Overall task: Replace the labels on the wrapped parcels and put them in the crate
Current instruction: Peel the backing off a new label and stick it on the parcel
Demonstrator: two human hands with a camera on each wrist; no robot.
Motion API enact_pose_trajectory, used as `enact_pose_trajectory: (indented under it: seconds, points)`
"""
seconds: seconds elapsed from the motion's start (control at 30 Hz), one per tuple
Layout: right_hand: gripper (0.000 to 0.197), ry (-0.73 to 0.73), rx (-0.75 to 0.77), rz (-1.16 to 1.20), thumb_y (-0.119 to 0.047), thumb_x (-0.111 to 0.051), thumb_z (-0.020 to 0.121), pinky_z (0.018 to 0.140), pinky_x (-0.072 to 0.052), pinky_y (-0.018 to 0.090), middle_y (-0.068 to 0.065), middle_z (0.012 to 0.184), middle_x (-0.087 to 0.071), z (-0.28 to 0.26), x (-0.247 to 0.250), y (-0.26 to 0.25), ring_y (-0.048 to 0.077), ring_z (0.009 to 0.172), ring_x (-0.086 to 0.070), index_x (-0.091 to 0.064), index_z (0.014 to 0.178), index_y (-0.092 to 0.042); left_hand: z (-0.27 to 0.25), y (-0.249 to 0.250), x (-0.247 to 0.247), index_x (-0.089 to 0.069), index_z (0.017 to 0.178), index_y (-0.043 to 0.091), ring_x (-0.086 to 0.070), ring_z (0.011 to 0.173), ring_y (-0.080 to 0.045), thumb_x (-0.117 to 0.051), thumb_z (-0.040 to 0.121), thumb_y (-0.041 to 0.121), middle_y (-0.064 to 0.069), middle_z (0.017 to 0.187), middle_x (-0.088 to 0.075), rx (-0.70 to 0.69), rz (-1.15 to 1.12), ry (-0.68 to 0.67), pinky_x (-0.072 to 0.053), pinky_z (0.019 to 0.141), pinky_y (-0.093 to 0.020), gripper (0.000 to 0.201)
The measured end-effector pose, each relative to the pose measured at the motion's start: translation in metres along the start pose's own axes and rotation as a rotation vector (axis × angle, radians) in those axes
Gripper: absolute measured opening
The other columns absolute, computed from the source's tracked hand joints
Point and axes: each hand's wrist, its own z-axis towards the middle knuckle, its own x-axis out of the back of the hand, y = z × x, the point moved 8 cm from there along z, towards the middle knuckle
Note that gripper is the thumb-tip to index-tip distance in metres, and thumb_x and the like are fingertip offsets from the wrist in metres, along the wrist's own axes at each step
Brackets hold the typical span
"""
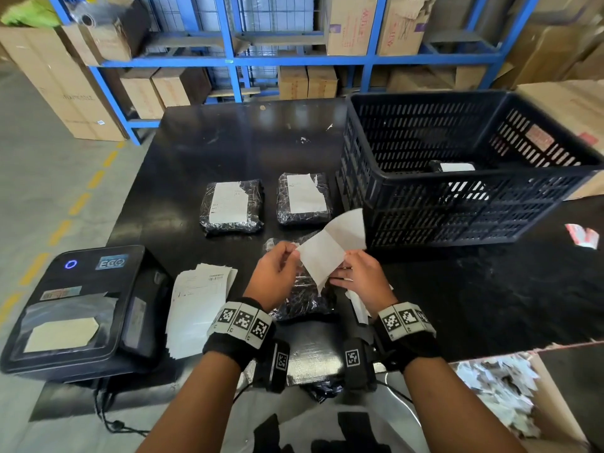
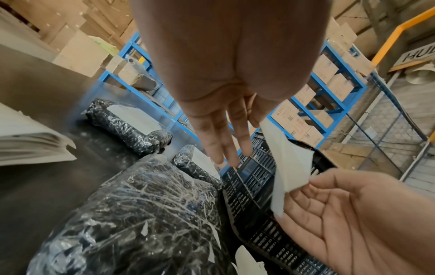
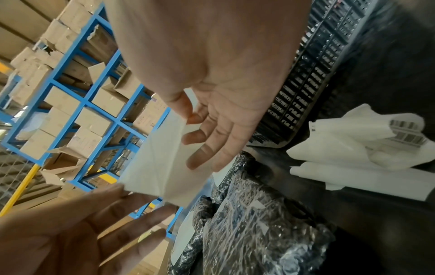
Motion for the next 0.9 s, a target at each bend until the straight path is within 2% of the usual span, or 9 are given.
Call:
enact_pose_trajectory:
  seconds: [0.17, 0.3, 0.33, 0.4, 0.47, 0.6, 0.7, 0.77, 0.9]
  points:
    - [0.023, 0.104, 0.002, -0.079, -0.011, -0.031, 0.101, 0.067, -0.052, 0.033, 0.003, 0.078, -0.053, 0.004, 0.025, 0.003, 0.018, 0.068, -0.061, -0.049, 0.086, -0.013, -0.001, -0.007, 0.002, -0.056, 0.084, 0.017, -0.070, 0.083, -0.023, -0.050, 0.097, 0.021, -0.007, 0.084, -0.070, 0.076, -0.049, 0.005, -0.057, 0.074, -0.049, 0.015]
    - [0.024, 0.181, -0.040, -0.137, -0.016, -0.032, 0.101, 0.063, -0.052, 0.030, 0.009, 0.097, -0.058, 0.010, 0.049, 0.011, 0.021, 0.081, -0.062, -0.052, 0.110, -0.007, -0.001, -0.006, 0.007, -0.058, 0.083, 0.013, -0.067, 0.073, -0.010, -0.050, 0.097, 0.016, -0.002, 0.078, -0.069, 0.106, -0.075, 0.024, -0.057, 0.069, -0.027, 0.016]
    - [0.025, 0.206, -0.057, -0.150, -0.016, -0.032, 0.100, 0.062, -0.051, 0.029, 0.010, 0.103, -0.059, 0.010, 0.057, 0.013, 0.023, 0.087, -0.062, -0.052, 0.114, -0.007, -0.001, -0.007, 0.009, -0.058, 0.082, 0.014, -0.067, 0.074, -0.013, -0.051, 0.096, 0.016, -0.003, 0.079, -0.069, 0.118, -0.086, 0.030, -0.057, 0.070, -0.028, 0.016]
    - [0.027, 0.258, -0.089, -0.174, -0.016, -0.034, 0.098, 0.063, -0.052, 0.030, 0.013, 0.114, -0.058, 0.012, 0.073, 0.017, 0.027, 0.099, -0.061, -0.051, 0.116, -0.008, 0.000, -0.010, 0.014, -0.059, 0.079, 0.017, -0.066, 0.075, -0.024, -0.052, 0.095, 0.017, -0.010, 0.080, -0.070, 0.135, -0.095, 0.039, -0.057, 0.076, -0.044, 0.017]
    - [0.034, 0.291, -0.122, -0.197, -0.016, -0.035, 0.094, 0.066, -0.053, 0.034, 0.016, 0.120, -0.059, 0.013, 0.086, 0.021, 0.031, 0.104, -0.060, -0.053, 0.120, -0.005, 0.000, -0.012, 0.019, -0.058, 0.077, 0.016, -0.064, 0.074, -0.027, -0.052, 0.095, 0.015, -0.014, 0.080, -0.069, 0.149, -0.093, 0.053, -0.055, 0.080, -0.052, 0.018]
    - [0.037, 0.362, -0.160, -0.273, -0.014, -0.037, 0.094, 0.074, -0.055, 0.039, 0.022, 0.120, -0.058, 0.013, 0.110, 0.027, 0.029, 0.098, -0.059, -0.053, 0.123, 0.002, 0.001, -0.011, 0.027, -0.057, 0.077, 0.011, -0.063, 0.074, -0.024, -0.051, 0.095, 0.010, -0.010, 0.079, -0.067, 0.170, -0.096, 0.086, -0.054, 0.085, -0.051, 0.019]
    - [0.036, 0.401, -0.195, -0.279, -0.020, -0.036, 0.095, 0.088, -0.055, 0.053, 0.018, 0.118, -0.056, 0.010, 0.124, 0.032, 0.032, 0.104, -0.057, -0.052, 0.121, -0.003, 0.002, -0.020, 0.032, -0.059, 0.077, 0.022, -0.067, 0.078, -0.029, -0.055, 0.089, 0.029, -0.010, 0.082, -0.069, 0.197, -0.036, 0.090, -0.054, 0.083, -0.053, 0.015]
    - [0.036, 0.426, -0.222, -0.329, -0.021, -0.035, 0.096, 0.088, -0.054, 0.054, 0.020, 0.115, -0.056, 0.009, 0.132, 0.036, 0.032, 0.099, -0.057, -0.053, 0.119, 0.000, 0.003, -0.025, 0.035, -0.060, 0.076, 0.026, -0.068, 0.081, -0.031, -0.052, 0.079, 0.042, -0.006, 0.082, -0.070, 0.215, -0.011, 0.095, -0.054, 0.083, -0.052, 0.018]
    - [0.037, 0.464, -0.253, -0.385, -0.016, -0.034, 0.097, 0.086, -0.054, 0.050, 0.026, 0.109, -0.059, 0.007, 0.151, 0.044, 0.035, 0.091, -0.059, -0.056, 0.117, 0.006, 0.003, -0.018, 0.037, -0.058, 0.079, 0.017, -0.065, 0.083, -0.037, -0.052, 0.091, 0.023, -0.016, 0.086, -0.068, 0.191, -0.011, 0.114, -0.053, 0.082, -0.054, 0.015]
